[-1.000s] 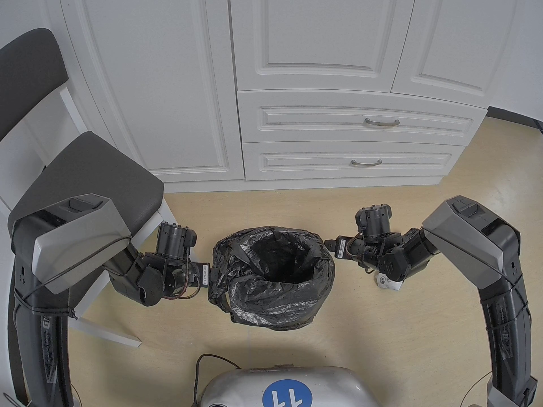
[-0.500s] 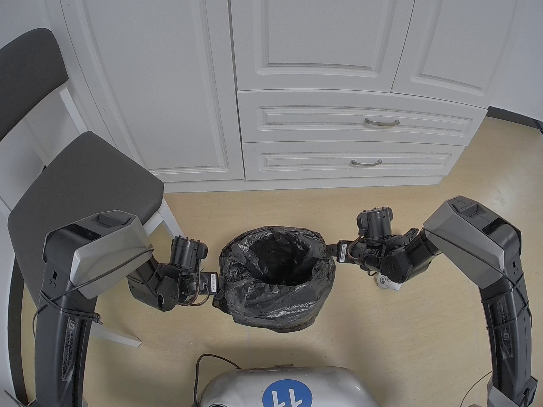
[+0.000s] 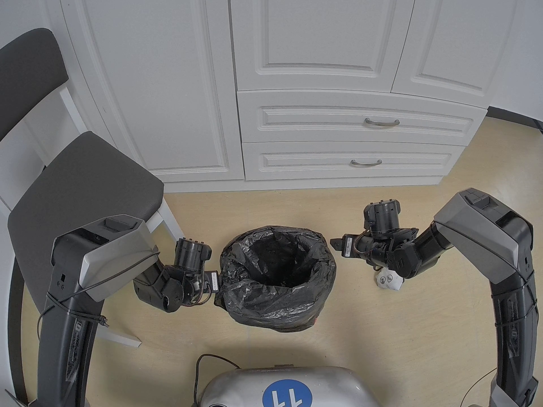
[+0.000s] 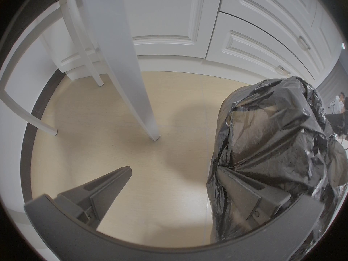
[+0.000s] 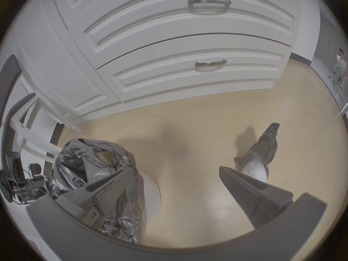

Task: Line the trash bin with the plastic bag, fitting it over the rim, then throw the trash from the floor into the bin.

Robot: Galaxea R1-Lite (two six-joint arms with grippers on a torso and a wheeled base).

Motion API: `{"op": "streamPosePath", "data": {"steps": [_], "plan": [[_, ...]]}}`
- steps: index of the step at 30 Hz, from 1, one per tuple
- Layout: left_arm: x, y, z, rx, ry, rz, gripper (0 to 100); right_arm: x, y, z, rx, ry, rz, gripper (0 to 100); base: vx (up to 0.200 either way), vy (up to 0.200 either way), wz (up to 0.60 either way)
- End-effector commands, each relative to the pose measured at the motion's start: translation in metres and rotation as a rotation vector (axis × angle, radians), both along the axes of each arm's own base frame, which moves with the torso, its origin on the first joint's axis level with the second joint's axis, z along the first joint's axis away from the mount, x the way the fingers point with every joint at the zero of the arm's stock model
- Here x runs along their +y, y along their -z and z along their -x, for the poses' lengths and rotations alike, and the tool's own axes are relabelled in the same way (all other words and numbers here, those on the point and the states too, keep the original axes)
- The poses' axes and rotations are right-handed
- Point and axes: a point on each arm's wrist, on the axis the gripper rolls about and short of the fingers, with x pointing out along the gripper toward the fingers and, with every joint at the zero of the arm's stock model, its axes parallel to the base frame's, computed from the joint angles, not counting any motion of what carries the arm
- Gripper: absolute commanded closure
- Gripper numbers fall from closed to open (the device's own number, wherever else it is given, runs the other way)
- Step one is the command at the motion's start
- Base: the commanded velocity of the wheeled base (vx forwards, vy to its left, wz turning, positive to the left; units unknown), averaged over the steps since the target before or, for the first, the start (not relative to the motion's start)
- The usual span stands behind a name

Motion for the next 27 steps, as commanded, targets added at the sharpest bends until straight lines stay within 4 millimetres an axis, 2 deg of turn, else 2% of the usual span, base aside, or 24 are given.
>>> {"op": "streamPosePath", "data": {"steps": [1, 5, 9, 10, 11, 19, 23, 24, 27], "plan": [[-0.004, -0.004, 0.013, -0.012, 0.009, 0.013, 0, 0.005, -0.012, 0.013, 0.002, -0.030, 0.002, 0, 0.000, 0.000, 0.00], [-0.003, -0.016, 0.019, -0.081, 0.009, 0.044, 0, 0.006, -0.004, 0.020, 0.025, -0.063, 0.054, 0, 0.000, 0.000, 0.00], [0.005, -0.023, 0.033, -0.113, 0.012, 0.041, 0, 0.007, 0.015, 0.024, 0.070, -0.089, 0.100, 0, 0.000, 0.000, 0.00], [0.006, -0.023, 0.033, -0.113, 0.010, 0.041, 0, 0.007, 0.015, 0.023, 0.069, -0.088, 0.101, 0, 0.000, 0.000, 0.00], [0.010, -0.028, 0.042, -0.102, 0.009, 0.036, 0, 0.006, 0.019, 0.023, 0.076, -0.091, 0.106, 0, 0.000, 0.000, 0.00], [0.018, -0.036, 0.055, -0.085, -0.006, 0.030, 0, 0.000, 0.025, 0.025, 0.180, -0.113, 0.130, 0, 0.000, 0.000, 0.00], [0.019, -0.037, 0.056, -0.094, -0.023, 0.019, 0, -0.001, 0.040, 0.023, 0.212, -0.125, 0.129, 0, 0.000, 0.000, 0.00], [0.020, -0.037, 0.055, -0.116, -0.033, 0.022, 0, 0.001, 0.056, 0.018, 0.228, -0.131, 0.130, 0, 0.000, 0.000, 0.00], [0.020, -0.037, 0.054, -0.132, -0.036, 0.029, 0, 0.003, 0.066, 0.013, 0.235, -0.132, 0.129, 0, 0.000, 0.000, 0.00]]}}
